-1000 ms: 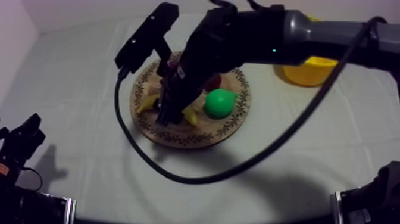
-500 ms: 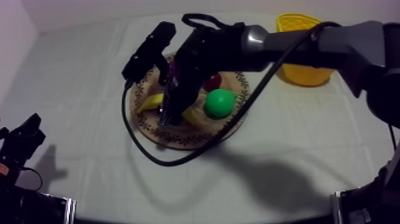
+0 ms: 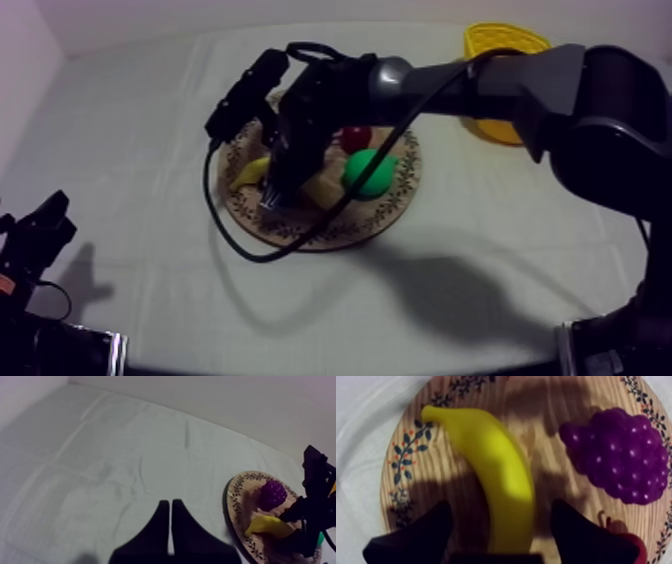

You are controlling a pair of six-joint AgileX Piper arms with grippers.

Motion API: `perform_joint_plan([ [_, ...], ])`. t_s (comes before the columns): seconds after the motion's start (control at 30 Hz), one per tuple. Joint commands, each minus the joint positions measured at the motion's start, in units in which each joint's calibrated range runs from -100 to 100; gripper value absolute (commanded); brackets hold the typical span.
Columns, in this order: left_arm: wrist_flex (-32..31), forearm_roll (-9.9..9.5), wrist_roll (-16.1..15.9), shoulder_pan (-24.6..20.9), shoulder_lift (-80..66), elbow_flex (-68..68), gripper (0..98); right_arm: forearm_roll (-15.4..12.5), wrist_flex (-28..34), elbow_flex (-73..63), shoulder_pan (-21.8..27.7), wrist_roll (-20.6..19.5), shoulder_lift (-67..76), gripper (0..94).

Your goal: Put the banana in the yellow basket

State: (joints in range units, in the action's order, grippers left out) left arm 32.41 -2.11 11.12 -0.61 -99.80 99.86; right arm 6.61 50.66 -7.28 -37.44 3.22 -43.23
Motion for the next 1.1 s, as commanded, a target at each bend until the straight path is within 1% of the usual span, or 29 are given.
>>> perform_joint_plan([
  [0.0,0.0,-0.02,-0.01,0.0,-0.03,0.03,0.1,-0.13,-0.13,-0.66,0.04,0.35,-0.42,53.7],
  [0.13,0.0,-0.02,0.01,0.0,-0.03,0.03,0.1,-0.58,-0.39,-1.64,0.34,1.27,-1.06,45.3],
  [0.27,0.0,-0.02,0.0,0.0,-0.03,0.03,0.1,-0.53,-0.71,-2.38,0.68,0.68,-1.61,33.6],
  [0.4,0.0,-0.02,0.01,0.0,-0.03,0.03,0.1,-0.43,-1.51,-2.25,0.91,0.44,-2.11,27.9],
  [0.57,0.0,-0.02,0.0,0.0,-0.03,0.03,0.1,-0.17,-2.9,-0.96,0.81,0.45,-2.58,25.2],
  [0.77,0.0,-0.02,-0.01,0.0,-0.03,0.03,0.1,-0.89,-2.79,-0.39,0.7,0.99,-1.91,25.3],
  [0.93,0.0,-0.02,-0.01,0.0,-0.03,0.03,0.1,-2.64,1.35,-0.27,0.45,2.98,1.67,25.0],
  [1.07,0.0,-0.02,-0.01,0.0,-0.03,0.03,0.1,-3.32,6.9,-1.48,0.28,3.83,5.65,25.4],
])
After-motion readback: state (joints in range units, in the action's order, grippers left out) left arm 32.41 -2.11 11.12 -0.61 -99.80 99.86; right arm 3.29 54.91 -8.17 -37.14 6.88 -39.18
